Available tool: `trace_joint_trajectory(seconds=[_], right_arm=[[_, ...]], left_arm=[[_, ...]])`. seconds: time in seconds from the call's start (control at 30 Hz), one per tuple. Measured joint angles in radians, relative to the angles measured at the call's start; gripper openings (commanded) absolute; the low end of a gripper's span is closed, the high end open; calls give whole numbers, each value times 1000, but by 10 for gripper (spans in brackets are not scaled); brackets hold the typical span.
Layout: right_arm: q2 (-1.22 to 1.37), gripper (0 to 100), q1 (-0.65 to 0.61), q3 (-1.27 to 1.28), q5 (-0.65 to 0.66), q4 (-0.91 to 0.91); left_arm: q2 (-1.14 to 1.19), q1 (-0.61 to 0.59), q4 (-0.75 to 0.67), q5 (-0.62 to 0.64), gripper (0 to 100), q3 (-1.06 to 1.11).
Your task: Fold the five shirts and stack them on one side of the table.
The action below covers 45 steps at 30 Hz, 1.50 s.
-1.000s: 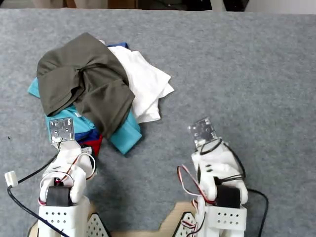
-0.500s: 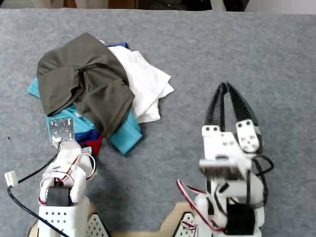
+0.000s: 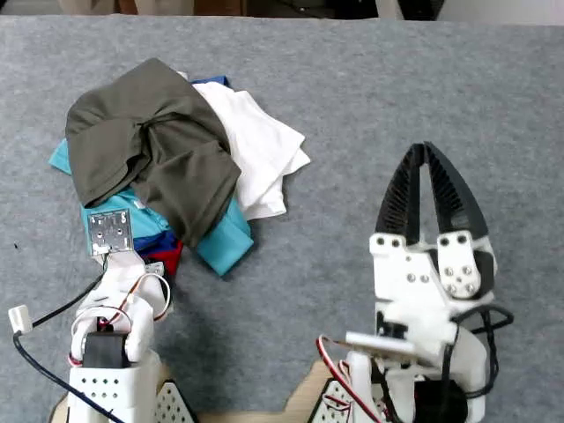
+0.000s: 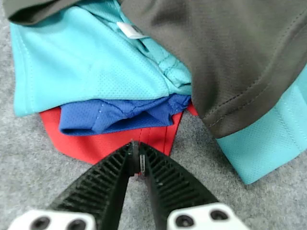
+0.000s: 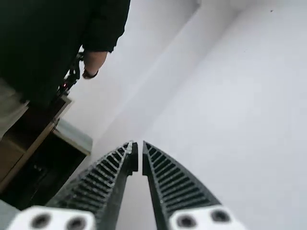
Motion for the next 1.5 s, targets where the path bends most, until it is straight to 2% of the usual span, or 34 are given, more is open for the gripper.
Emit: trace_joint_trajectory(seconds=[0.4,0.6,0.73,1.07,1.2,1.37,1.5], right_arm=[[293,40,2,-132,0,51],[529,40,14,-298,-57,244],[683,40,14,-385,-167,379],[1100,40,14,-457,-559,489],[1226,40,14,-482,-671,621],[1352,40,14,-482,-675,687],[1378,40,14,-482,-577,697]], left_arm=[[0,0,0,0,20,0],[0,0,0,0,20,0],[0,0,0,0,20,0],[0,0,0,0,20,0],[0,0,0,0,20,0],[0,0,0,0,20,0],[0,0,0,0,20,0]])
